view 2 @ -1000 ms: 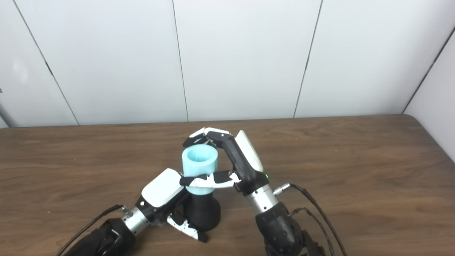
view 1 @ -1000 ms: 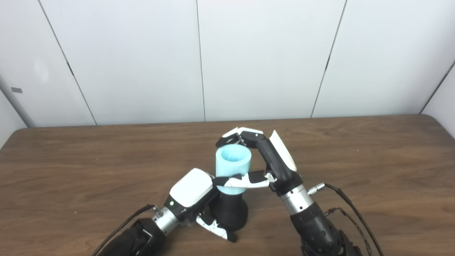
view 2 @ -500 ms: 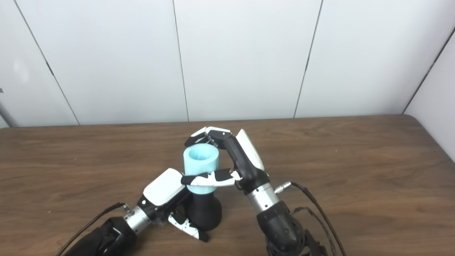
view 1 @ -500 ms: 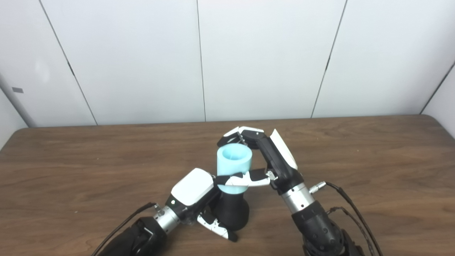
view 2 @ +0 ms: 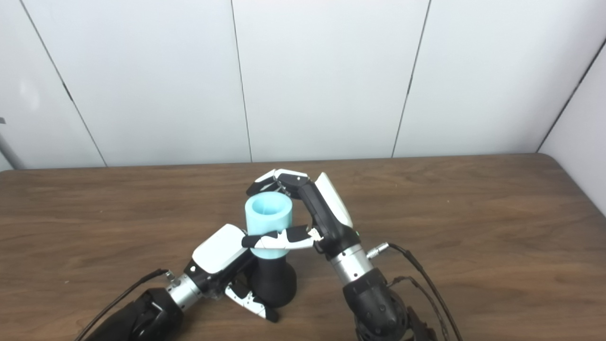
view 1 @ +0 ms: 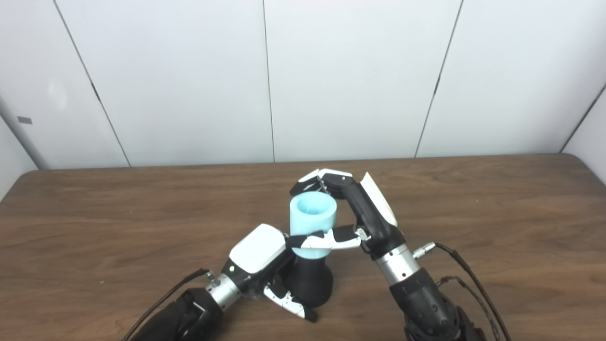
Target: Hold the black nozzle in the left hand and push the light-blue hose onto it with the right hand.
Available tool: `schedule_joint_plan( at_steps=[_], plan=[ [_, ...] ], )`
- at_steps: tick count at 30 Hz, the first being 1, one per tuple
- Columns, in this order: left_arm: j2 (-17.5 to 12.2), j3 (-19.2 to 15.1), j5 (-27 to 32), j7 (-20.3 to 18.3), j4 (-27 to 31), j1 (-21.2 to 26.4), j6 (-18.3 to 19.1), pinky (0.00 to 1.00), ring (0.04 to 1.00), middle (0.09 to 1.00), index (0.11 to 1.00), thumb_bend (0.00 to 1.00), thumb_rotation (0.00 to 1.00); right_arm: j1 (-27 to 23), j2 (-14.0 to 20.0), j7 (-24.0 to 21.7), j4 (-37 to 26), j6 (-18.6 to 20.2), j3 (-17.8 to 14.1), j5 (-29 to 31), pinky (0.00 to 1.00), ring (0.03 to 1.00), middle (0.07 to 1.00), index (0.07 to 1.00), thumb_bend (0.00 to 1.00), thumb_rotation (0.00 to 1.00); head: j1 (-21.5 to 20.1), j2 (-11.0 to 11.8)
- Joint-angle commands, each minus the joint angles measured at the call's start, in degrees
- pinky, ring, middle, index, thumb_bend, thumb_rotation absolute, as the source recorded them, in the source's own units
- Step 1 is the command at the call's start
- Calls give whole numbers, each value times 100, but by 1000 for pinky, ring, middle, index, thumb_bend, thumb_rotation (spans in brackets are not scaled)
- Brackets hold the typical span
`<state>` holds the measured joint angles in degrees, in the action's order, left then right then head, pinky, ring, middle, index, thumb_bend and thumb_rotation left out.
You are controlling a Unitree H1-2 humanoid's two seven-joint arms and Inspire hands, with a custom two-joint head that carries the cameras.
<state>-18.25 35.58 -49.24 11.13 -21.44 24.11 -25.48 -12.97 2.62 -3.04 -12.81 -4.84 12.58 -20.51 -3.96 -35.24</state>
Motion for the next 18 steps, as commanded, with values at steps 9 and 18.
schedule_joint_plan(
  at_steps=[9,18],
  plan=[
    [136,490,-155,-384,-710,-808,-33,128,171,255,484,516,40,-55,-59,43,-390,-26,-59,-70,306,378,505,549,508,0,-22,1],
    [141,487,-172,-323,-743,-804,-47,107,150,233,484,517,40,-21,-38,4,-559,-21,-78,-40,304,380,504,552,507,0,-22,1]
  ],
)
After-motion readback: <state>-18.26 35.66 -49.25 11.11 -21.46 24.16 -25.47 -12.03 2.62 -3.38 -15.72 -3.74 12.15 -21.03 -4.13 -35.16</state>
